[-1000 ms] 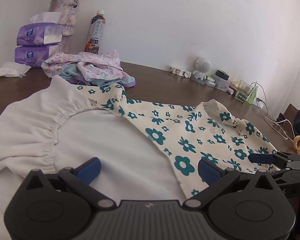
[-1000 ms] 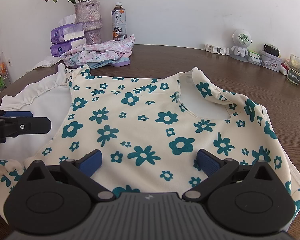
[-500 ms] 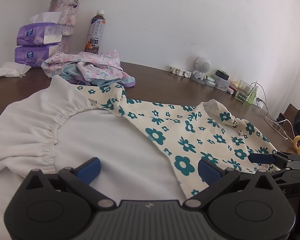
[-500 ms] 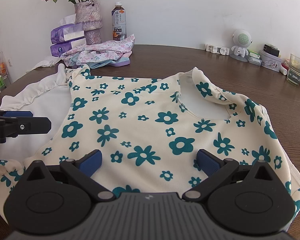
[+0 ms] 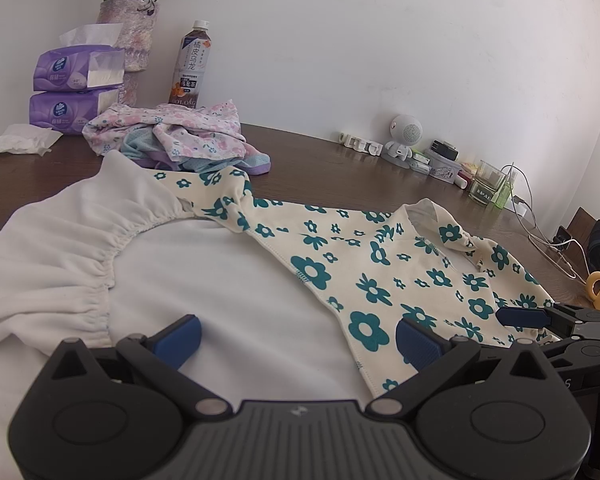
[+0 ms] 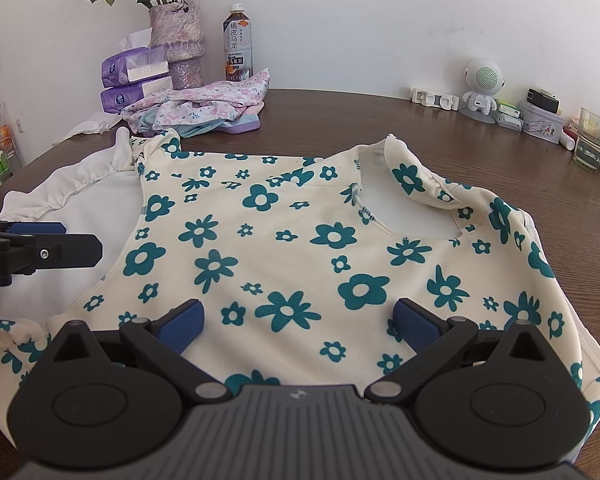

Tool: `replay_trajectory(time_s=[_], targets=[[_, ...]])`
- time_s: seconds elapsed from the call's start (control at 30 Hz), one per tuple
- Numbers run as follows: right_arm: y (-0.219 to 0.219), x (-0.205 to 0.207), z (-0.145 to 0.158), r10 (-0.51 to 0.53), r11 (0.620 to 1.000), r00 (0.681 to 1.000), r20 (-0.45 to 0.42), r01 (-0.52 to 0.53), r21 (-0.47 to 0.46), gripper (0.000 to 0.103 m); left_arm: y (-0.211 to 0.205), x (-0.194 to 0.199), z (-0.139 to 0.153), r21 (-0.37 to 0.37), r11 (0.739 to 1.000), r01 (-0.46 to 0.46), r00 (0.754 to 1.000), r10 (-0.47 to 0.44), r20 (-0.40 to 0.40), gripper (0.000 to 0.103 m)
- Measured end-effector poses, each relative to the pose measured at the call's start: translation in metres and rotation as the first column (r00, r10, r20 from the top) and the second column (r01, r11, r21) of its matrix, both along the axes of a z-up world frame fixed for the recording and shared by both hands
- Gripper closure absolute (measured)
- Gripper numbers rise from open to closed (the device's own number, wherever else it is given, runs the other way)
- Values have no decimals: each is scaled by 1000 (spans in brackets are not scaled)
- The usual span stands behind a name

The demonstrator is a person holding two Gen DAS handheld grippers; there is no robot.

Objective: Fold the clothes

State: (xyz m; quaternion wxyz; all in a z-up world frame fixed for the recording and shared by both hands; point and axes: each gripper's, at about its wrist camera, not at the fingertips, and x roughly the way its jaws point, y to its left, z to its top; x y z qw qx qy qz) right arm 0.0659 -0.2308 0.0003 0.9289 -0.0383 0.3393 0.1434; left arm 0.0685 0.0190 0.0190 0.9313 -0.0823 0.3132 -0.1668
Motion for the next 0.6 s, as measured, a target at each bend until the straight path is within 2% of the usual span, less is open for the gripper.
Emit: replay_trajectory(time_s=[0.6], targets=[[2, 1, 0, -1, 1000, 1000, 0, 1, -11, 1, 0, 0, 0, 1, 1000, 1, 1000, -1, -1, 0]])
